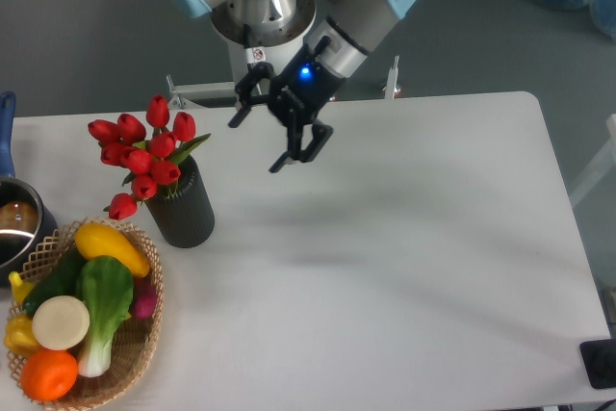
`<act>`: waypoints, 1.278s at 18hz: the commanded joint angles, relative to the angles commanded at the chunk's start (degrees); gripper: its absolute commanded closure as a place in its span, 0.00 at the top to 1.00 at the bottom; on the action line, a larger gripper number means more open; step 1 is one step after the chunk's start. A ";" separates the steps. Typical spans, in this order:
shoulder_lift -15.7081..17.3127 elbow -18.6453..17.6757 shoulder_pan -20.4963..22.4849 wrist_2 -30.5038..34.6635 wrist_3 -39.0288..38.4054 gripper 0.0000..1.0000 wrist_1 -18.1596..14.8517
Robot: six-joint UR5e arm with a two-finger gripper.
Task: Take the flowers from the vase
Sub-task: 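Move the open gripper toward the red tulip stems above the black vase, then close the gripper around the tulip stems just above the vase rim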
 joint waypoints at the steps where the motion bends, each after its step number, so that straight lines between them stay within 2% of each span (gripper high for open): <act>1: 0.00 -0.88 -0.18 -1.15 0.00 1.00 0.97; 4: 0.35 -2.47 -1.31 -4.14 -0.09 1.00 1.68; 8: 0.44 -2.73 -2.63 -4.32 -0.09 1.00 1.94; 11: 0.27 -3.35 -4.65 -4.58 -0.09 0.99 4.04; 15: -0.35 -4.05 -4.92 -4.59 -0.09 0.64 4.49; 17: -0.70 -3.97 -5.01 -4.59 -0.09 0.55 4.49; 20: -0.79 -3.62 -5.01 -4.59 -0.09 0.35 4.49; 23: -0.88 -3.35 -4.92 -4.32 0.00 0.21 4.58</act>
